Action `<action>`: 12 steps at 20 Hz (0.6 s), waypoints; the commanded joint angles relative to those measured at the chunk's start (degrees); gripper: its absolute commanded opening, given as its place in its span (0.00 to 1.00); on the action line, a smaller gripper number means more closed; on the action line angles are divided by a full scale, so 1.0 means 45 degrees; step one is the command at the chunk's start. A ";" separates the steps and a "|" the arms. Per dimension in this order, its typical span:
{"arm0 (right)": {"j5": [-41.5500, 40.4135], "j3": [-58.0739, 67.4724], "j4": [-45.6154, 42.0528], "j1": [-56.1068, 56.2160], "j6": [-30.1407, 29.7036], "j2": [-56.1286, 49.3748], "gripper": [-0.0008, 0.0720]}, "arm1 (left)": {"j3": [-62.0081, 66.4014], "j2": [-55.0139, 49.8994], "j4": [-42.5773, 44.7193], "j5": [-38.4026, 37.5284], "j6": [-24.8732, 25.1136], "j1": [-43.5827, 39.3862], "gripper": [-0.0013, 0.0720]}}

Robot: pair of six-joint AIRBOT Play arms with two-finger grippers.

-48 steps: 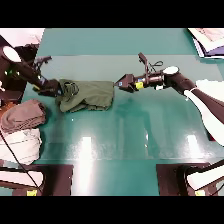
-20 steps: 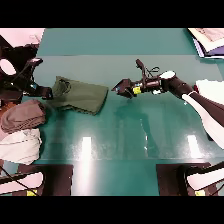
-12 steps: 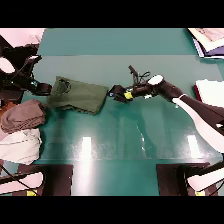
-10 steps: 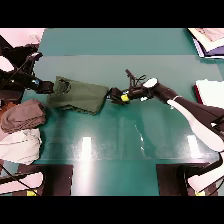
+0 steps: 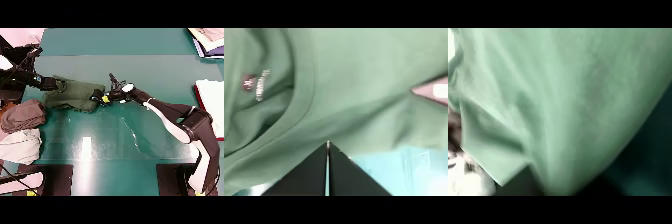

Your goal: Fold the shirts.

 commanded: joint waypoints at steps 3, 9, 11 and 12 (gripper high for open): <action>-0.0466 0.1117 -0.1209 -0.0165 -0.1078 -0.0005 0.04 | 0.0015 0.0005 -0.0107 -0.0379 0.0345 0.0010 0.06; 0.1545 -0.1749 -0.5032 -0.3983 -0.0223 0.4342 0.04 | 0.0015 0.0005 -0.0835 -0.0792 0.0233 -0.0015 0.05; 0.2385 -0.2710 -0.5994 -0.5731 -0.0214 0.5707 0.03 | 0.0015 0.0005 -0.1656 -0.0729 0.0233 -0.0189 0.05; 0.2676 -0.3079 -0.6460 -0.6683 -0.0209 0.6319 0.04 | 0.0010 0.0005 -0.1904 -0.0617 0.0233 -0.0345 0.05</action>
